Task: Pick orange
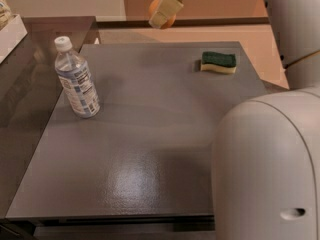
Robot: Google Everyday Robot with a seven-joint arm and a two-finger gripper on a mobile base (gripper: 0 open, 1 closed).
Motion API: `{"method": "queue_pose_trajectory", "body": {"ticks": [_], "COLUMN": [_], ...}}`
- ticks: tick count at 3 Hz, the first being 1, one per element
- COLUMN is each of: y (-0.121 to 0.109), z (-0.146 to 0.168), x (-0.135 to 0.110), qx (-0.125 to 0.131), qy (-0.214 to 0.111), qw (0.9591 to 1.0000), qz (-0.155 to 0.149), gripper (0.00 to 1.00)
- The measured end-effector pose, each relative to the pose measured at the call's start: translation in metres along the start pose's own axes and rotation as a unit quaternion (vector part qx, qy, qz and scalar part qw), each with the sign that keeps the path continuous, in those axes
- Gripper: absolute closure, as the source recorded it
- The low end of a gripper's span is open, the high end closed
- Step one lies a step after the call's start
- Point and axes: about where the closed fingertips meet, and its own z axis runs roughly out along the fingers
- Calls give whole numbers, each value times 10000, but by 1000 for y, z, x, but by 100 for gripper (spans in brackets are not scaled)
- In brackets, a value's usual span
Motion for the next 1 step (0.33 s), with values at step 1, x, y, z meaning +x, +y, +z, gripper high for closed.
{"method": "queue_pose_trajectory", "body": {"ticks": [1], "y": [1], "z": [-1], "x": [-1], "qx": [-11], "qy": [-3], "qw": [10000], "qz": [-8], "gripper": [100]}}
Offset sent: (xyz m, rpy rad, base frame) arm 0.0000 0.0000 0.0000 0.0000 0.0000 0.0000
